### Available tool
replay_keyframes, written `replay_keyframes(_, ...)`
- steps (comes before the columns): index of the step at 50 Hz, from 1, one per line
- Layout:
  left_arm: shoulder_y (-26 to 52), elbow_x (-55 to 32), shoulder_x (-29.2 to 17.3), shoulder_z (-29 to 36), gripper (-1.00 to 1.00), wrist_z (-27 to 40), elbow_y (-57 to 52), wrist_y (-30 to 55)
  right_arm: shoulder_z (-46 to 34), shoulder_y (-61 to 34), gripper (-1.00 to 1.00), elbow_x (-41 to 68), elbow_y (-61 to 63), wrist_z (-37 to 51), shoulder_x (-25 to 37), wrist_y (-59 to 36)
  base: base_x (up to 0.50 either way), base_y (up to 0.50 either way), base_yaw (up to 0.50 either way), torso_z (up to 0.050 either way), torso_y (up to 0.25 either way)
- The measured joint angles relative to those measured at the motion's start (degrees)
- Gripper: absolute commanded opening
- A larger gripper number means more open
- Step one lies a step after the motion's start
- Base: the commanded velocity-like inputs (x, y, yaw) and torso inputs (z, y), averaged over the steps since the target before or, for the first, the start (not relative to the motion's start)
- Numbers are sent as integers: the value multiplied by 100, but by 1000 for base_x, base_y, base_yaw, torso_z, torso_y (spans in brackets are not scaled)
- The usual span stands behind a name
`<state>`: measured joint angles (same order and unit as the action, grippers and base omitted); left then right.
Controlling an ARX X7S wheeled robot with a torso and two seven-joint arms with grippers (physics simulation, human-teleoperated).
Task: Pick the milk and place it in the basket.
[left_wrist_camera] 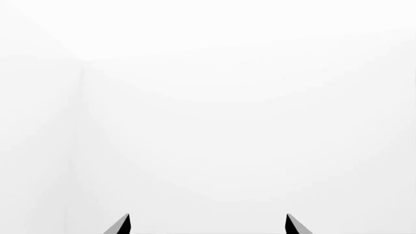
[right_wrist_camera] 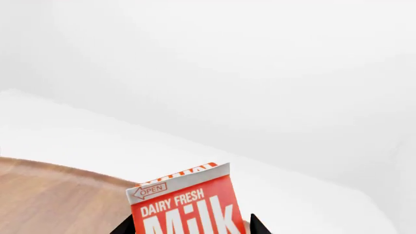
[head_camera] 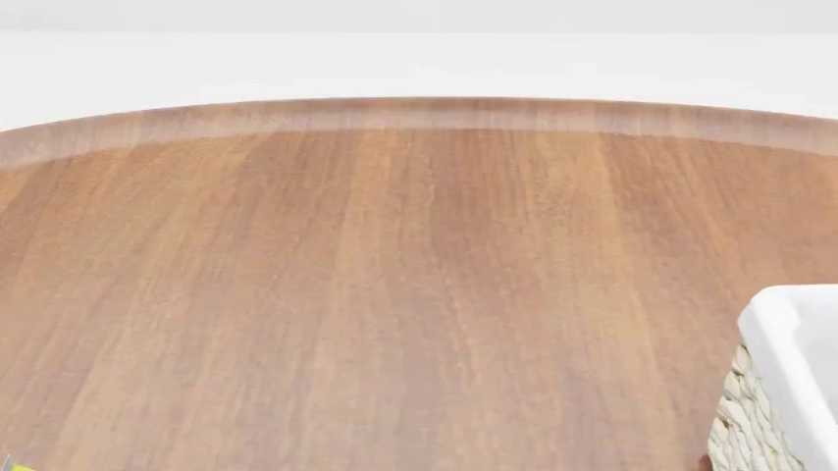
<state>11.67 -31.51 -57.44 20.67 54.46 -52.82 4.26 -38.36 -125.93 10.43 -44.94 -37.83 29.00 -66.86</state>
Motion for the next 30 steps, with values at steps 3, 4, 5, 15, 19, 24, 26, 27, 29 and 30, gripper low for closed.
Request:
replay_keyframes(3, 1, 0, 3, 2, 100, -2, 0, 4, 6, -23, -100, -31, 75, 25, 81, -85, 0, 0, 0, 0, 3)
replay_keyframes(4, 2, 0, 4, 2, 100, -2, -1, 6, 10, -27, -100, -39, 108, 34, 112, -118, 0, 0, 0, 0, 0)
replay_keyframes(5, 2, 0, 4, 2, 100, -3, -2, 8, 16, -29, -100, -47, 140, 45, 143, -152, 0, 0, 0, 0, 0)
replay_keyframes(15, 21, -7, 13, 7, 100, -9, -9, 32, 50, 69, -100, -87, 470, 76, 423, -456, 0, 0, 0, 0, 1)
replay_keyframes(19, 28, -9, 17, 8, 100, -14, -9, 40, 72, 141, -100, -81, 547, 85, 493, -535, 0, 0, 0, 3, 3)
replay_keyframes(24, 30, -10, 19, 6, 100, -18, -6, 42, 92, 242, -100, -73, 579, 89, 541, -585, 0, 0, 0, 0, 0)
replay_keyframes(26, 26, -10, 18, 3, 100, -19, -2, 39, 74, 276, -100, -74, 547, 71, 541, -578, 0, 0, 0, 0, 0)
replay_keyframes(27, 25, -11, 18, 2, 100, -20, -1, 39, 61, 292, -100, -76, 521, 57, 537, -569, 0, 0, 0, 0, 10)
replay_keyframes(29, 25, -13, 18, -1, 100, -20, 2, 39, 12, 313, -100, -82, 453, 12, 521, -544, 0, 0, 0, 0, 0)
replay_keyframes(30, 27, -15, 18, -2, 100, -21, 3, 41, -19, 323, -100, -87, 413, -17, 511, -525, 0, 0, 0, 0, 0)
